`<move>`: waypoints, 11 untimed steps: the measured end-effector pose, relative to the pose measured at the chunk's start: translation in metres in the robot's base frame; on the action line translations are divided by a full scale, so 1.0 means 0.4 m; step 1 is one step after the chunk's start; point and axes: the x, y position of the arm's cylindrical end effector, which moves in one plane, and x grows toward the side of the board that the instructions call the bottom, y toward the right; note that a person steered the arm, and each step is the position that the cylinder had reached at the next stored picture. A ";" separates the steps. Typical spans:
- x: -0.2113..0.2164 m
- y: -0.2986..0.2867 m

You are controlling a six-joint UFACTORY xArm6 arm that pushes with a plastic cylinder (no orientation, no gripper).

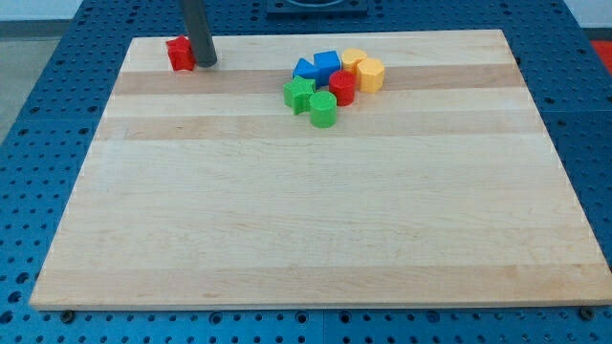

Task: Move your arm to the left of the blue triangle

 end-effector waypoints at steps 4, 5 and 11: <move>0.022 -0.072; 0.028 -0.062; 0.028 0.233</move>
